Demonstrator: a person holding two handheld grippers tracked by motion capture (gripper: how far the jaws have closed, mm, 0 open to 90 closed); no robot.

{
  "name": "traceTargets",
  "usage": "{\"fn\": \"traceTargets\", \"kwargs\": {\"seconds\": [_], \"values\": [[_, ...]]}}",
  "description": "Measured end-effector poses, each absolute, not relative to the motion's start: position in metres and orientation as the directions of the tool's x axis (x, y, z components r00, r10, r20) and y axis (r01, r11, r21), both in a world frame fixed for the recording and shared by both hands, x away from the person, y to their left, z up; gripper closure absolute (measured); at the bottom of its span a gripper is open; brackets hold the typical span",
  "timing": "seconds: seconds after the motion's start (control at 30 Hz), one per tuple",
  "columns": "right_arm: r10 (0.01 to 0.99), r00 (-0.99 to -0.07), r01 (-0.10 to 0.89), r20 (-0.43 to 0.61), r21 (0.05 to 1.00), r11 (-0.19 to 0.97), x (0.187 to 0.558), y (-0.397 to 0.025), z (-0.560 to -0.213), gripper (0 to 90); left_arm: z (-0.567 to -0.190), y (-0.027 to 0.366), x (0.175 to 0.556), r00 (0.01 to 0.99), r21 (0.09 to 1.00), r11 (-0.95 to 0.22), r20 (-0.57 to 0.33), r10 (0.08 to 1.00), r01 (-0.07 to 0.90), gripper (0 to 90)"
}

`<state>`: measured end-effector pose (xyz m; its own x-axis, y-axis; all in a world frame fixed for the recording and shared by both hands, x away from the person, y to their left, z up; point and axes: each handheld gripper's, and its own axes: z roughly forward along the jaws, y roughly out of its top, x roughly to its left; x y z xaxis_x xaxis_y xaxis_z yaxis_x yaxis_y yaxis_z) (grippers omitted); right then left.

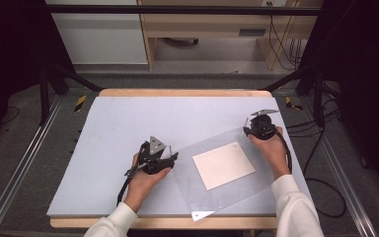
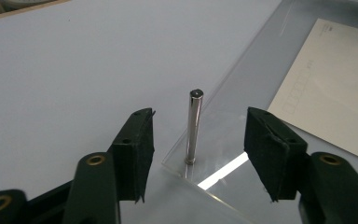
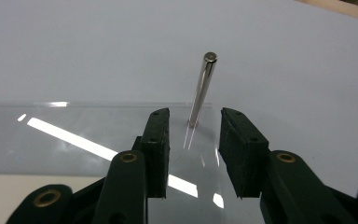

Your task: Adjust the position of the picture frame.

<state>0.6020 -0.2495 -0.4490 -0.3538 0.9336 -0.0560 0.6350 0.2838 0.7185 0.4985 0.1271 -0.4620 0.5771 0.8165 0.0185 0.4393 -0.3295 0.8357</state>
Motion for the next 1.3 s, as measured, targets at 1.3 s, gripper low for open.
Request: {"fn": "traceTargets", "kwargs": {"seconds": [1.3], "values": [[0.954,-0.3,0.684,-0.02,0.692,0.23,0.632,-0.24,-0.467,85.4,-0.479,0.119,0.507,0.544,0.812,-0.324,0.009,0.839,0.485,72.0]]}}
